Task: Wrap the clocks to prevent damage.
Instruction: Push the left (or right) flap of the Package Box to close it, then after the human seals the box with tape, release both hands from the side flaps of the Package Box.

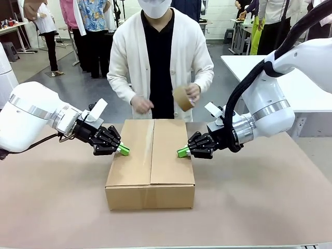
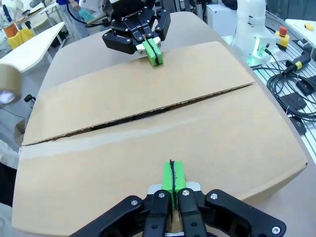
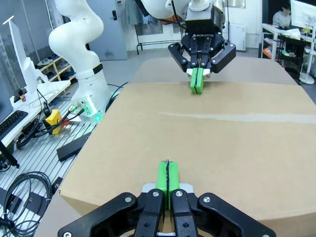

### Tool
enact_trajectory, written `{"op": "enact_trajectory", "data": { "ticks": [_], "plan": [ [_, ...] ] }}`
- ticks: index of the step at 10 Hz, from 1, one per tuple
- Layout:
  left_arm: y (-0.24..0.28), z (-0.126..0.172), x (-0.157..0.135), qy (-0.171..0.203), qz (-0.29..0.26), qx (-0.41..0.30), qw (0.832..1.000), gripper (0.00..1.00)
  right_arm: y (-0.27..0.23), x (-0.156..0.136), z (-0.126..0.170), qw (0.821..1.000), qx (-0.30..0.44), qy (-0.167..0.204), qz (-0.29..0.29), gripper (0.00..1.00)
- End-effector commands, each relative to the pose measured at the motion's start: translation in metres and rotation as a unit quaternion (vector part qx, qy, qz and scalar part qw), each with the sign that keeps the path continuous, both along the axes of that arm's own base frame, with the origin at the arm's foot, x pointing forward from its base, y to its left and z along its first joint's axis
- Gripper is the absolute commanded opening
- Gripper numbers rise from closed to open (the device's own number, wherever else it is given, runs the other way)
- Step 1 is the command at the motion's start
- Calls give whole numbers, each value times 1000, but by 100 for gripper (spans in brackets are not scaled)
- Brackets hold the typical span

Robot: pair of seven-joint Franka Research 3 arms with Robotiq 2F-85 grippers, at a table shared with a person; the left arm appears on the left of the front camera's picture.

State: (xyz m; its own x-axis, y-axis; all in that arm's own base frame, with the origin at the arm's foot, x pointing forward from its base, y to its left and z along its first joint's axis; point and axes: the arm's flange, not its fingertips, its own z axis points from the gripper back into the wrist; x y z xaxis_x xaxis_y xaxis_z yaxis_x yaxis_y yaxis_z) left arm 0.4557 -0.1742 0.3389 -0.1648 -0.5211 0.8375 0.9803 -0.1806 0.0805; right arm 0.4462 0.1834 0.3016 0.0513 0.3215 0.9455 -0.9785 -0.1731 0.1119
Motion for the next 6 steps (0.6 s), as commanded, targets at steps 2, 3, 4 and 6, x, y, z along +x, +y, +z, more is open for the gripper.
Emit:
{"op": "enact_trajectory", "data": {
  "ticks": [2, 3, 4, 6],
  "plan": [
    [1, -9, -1, 0, 3, 10, 1000, 0, 1, 0, -5, 1000, -4, 2, -4, 1],
    [1, -9, -1, 0, 3, 10, 1000, 0, 1, 0, -5, 1000, -4, 2, -4, 1],
    [1, -9, -1, 0, 3, 10, 1000, 0, 1, 0, -5, 1000, -4, 2, -4, 1],
    [1, -9, -1, 0, 3, 10, 1000, 0, 1, 0, -5, 1000, -4, 2, -4, 1]
  ]
}}
